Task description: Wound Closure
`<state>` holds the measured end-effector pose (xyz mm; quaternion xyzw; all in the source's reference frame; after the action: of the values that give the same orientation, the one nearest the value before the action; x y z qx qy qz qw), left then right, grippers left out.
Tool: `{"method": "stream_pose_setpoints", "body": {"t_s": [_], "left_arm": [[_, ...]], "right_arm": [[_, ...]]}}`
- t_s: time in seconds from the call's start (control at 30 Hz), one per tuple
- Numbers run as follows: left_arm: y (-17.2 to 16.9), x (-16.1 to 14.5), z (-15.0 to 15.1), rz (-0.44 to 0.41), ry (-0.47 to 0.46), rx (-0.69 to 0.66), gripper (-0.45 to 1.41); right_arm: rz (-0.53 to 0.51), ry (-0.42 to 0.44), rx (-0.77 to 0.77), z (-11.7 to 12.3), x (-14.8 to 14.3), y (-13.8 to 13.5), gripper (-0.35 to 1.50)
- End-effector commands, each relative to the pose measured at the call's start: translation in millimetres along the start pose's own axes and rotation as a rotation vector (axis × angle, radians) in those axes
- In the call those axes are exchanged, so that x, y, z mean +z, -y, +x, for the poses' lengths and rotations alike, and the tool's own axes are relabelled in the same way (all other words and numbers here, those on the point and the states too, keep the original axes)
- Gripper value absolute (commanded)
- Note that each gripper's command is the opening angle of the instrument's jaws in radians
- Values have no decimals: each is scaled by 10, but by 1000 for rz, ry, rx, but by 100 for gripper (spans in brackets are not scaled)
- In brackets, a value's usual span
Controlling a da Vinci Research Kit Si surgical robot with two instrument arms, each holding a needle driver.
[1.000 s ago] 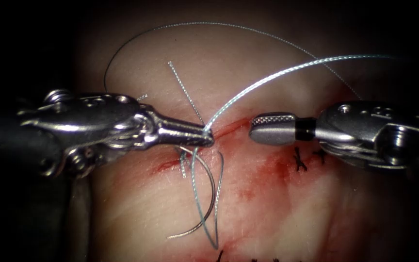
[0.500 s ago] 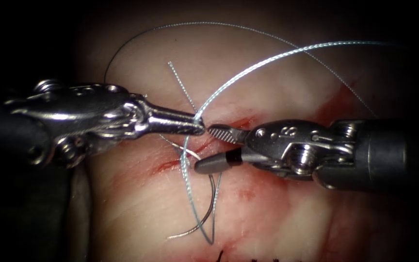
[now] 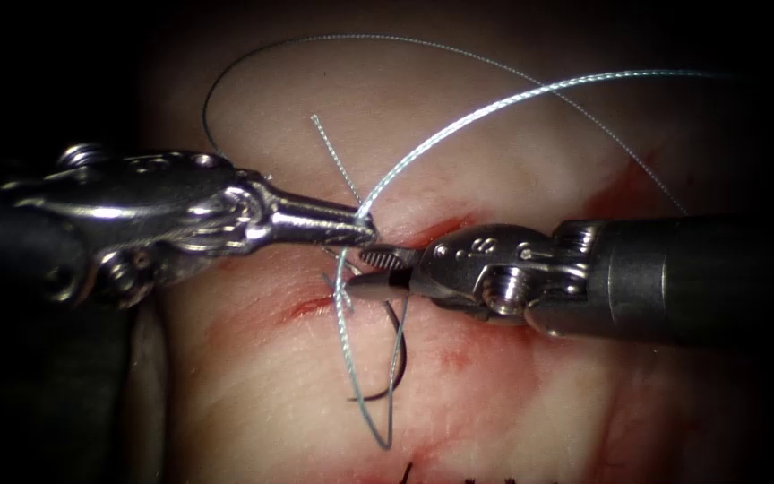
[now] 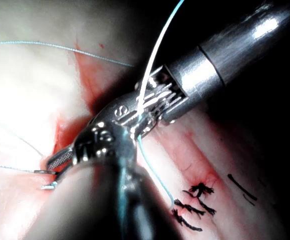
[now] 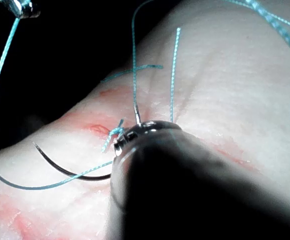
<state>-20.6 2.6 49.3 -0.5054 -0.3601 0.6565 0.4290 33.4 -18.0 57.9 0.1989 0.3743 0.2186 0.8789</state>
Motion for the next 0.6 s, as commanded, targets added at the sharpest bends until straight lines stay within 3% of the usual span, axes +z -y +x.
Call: {"method": "stream_pose_setpoints", "body": {"t_s": [0.03,0.1,0.33,0.43,0.6], "left_arm": [[4,6,-2,0,0,0,-45],[4,6,-2,0,0,0,-45],[4,7,-3,1,-1,1,-45],[4,7,-3,1,-1,1,-45],[4,7,-3,1,-1,1,-45]], "right_arm": [[2,-2,1,8,9,2,-13],[4,-2,2,12,9,5,-35],[-6,-42,25,40,-8,-3,-35],[-111,-160,37,68,-18,-32,-35],[-241,-214,22,86,-38,-70,-35]]}}
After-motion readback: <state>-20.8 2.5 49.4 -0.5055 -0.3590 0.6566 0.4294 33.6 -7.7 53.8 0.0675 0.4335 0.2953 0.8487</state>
